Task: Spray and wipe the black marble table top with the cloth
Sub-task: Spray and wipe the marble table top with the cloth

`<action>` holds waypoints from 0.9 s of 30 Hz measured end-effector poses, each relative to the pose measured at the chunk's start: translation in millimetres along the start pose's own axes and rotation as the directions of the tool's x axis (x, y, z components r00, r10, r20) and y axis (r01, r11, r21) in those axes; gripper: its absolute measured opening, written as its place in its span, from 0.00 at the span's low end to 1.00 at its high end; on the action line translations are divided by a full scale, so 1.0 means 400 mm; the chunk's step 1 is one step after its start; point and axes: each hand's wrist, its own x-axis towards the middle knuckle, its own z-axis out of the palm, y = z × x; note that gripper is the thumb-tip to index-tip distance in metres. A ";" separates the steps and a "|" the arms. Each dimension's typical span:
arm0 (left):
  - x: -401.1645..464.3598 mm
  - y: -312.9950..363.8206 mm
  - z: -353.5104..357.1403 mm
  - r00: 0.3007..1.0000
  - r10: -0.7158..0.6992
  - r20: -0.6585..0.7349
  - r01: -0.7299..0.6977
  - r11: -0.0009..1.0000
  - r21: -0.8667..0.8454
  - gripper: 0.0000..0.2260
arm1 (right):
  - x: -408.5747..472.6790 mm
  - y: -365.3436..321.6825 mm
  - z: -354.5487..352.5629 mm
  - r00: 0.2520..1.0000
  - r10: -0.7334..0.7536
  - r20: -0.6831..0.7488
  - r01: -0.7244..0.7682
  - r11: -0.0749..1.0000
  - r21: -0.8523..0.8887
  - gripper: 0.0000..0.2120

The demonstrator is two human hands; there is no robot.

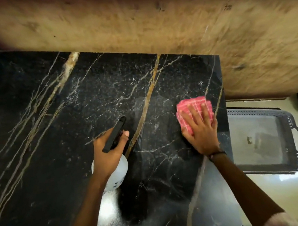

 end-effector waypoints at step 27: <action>-0.017 -0.013 -0.017 0.999 0.041 -0.033 -0.041 0.999 0.009 0.09 | 0.086 -0.421 0.060 0.947 -0.319 -0.029 0.320 0.942 0.097 0.24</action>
